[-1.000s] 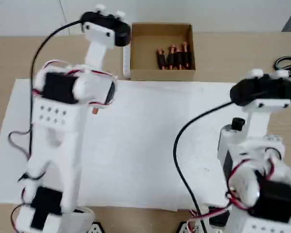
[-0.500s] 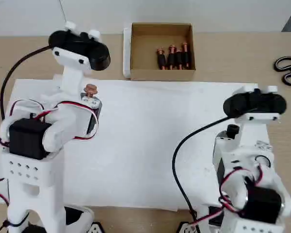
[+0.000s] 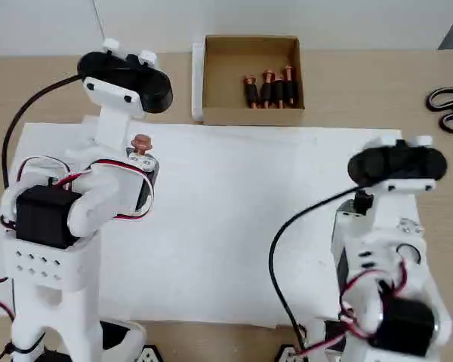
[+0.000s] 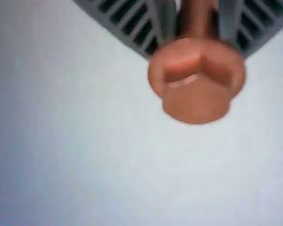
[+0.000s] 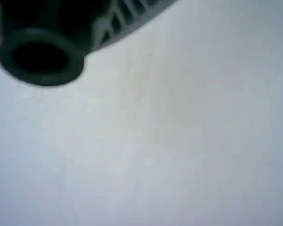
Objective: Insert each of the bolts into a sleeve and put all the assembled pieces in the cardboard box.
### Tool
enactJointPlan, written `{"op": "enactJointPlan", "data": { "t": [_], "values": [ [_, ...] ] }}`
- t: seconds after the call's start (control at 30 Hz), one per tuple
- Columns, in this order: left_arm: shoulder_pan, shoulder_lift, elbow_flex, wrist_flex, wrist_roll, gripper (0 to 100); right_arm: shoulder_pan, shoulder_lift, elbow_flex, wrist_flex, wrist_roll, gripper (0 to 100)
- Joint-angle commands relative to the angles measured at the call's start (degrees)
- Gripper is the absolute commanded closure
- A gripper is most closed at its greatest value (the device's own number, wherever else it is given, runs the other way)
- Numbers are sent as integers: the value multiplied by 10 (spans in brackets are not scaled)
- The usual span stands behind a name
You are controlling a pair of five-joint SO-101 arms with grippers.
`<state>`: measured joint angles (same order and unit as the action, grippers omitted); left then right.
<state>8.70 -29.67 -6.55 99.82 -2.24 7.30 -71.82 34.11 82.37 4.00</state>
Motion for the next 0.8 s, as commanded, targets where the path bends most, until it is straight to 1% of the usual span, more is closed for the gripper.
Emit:
{"op": "enactJointPlan", "data": {
  "t": [0.0,0.23,0.27,0.33,0.4,0.5,0.6,0.77],
  "values": [
    [-3,-18,-1,5,-3,994,-4,-74,5,-49,3,996],
    [-3,-18,-1,5,-3,994,-4,-240,146,-144,-6,995],
    [-4,-18,-1,5,-2,994,-4,-269,168,-159,-20,995],
    [-4,-18,-1,4,0,994,-4,-322,213,-192,-72,995],
    [-4,-18,-1,-4,1,994,-4,-325,234,-213,-108,995],
    [-3,-18,-1,-11,8,994,-10,-306,251,-224,-120,995],
    [-3,-18,-1,-23,52,994,-66,-305,274,-240,-116,995],
    [2,-18,-1,-60,98,994,-204,-304,322,-280,-111,995]
  ]
}}
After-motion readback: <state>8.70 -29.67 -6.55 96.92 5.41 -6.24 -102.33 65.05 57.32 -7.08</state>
